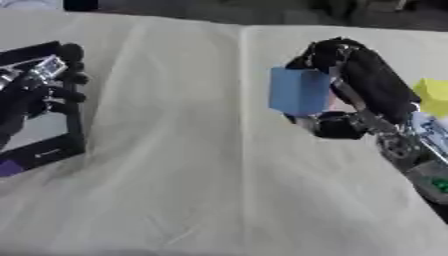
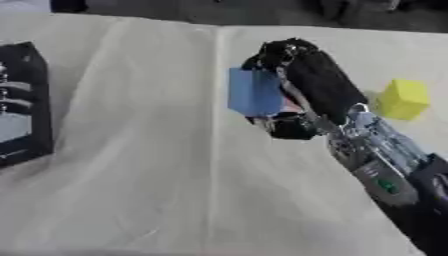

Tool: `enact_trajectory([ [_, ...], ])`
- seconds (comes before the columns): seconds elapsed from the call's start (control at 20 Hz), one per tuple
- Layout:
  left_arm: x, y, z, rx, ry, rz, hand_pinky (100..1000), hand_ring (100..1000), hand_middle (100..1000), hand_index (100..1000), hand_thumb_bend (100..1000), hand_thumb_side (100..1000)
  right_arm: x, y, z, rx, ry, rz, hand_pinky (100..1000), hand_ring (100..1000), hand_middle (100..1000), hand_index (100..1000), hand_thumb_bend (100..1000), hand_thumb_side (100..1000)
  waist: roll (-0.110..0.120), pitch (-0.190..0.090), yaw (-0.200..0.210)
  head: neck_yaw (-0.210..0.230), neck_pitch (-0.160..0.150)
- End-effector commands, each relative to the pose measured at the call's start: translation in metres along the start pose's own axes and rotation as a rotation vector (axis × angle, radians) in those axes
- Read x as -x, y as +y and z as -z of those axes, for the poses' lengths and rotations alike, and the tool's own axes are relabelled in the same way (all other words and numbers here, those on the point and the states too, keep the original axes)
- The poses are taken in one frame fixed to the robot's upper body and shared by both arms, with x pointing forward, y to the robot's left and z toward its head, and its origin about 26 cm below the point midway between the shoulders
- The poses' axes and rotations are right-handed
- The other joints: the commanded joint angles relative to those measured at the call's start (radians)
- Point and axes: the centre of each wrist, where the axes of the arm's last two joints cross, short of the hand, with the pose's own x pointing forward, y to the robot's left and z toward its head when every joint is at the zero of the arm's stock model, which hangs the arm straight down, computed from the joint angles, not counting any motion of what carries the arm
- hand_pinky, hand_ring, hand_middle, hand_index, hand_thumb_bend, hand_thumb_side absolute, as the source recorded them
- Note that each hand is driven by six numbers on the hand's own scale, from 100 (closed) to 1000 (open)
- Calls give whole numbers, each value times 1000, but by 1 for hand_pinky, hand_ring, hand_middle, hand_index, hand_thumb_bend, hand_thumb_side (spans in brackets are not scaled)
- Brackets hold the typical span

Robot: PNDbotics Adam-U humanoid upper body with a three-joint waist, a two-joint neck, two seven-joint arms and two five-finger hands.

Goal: Pick up the objects with one hand, pass them to the other hand, and then place them into the box on the other side of the table.

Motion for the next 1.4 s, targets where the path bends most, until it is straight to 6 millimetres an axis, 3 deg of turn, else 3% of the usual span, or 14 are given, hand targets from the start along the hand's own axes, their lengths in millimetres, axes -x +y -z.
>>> enact_trajectory([
  [0.05,-16,-2,0,14,-34,45,799,769,790,885,366,841,-5,-5,7,64,-40,-68,717,502,403,459,274,100,7,-25,5,3,-13],
  [0.3,-33,-11,5,30,-42,89,808,777,796,884,377,802,-18,-1,14,131,-70,-125,702,509,404,463,268,100,8,-27,18,3,-12],
  [0.5,-42,-17,8,56,-44,121,822,786,801,883,365,689,-27,3,17,143,-73,-163,695,510,403,464,269,100,10,-27,24,5,-9],
  [0.85,-55,-25,10,115,-106,192,857,804,794,869,553,622,-38,3,27,146,-71,-184,695,511,404,465,272,100,10,-26,30,10,-11],
  [1.4,-69,-35,13,175,-123,302,877,818,799,872,527,565,-51,2,38,173,-34,-180,672,517,402,468,243,100,13,-28,39,11,-10],
])
